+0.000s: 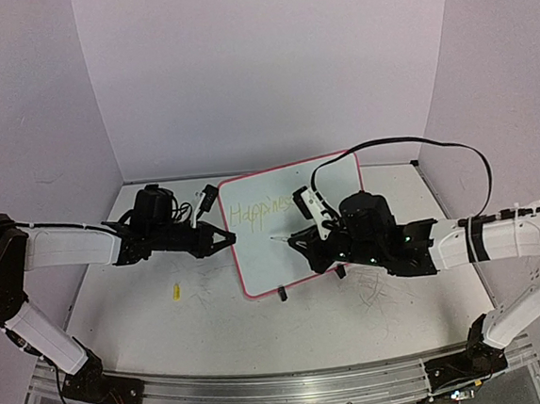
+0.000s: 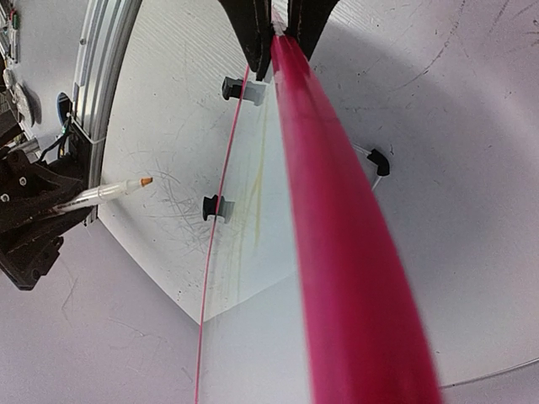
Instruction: Write a sentence on the whiteboard
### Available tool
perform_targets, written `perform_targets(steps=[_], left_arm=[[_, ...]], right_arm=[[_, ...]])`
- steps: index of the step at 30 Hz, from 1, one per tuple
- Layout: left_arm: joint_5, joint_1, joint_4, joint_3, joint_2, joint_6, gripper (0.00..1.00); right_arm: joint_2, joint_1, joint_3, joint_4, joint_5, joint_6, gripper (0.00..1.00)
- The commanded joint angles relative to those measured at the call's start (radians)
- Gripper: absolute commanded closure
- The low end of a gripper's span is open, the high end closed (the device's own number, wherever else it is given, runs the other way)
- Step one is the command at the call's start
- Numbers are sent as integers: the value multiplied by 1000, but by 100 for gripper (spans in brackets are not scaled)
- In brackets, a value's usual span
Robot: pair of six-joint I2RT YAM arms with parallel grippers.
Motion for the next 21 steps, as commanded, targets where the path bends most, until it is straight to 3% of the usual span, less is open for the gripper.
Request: perform_targets(steps=[1, 6, 21], left_arm=[[-100, 2, -30, 39, -12, 71, 100], [-106, 3, -32, 38, -13, 75, 100], [-103, 2, -35, 41, -9, 77, 100]], right_arm=[[43, 33, 62, 60, -13, -9, 100], [27, 33, 17, 123, 68, -7, 100], [166, 45, 117, 136, -17, -10, 100]])
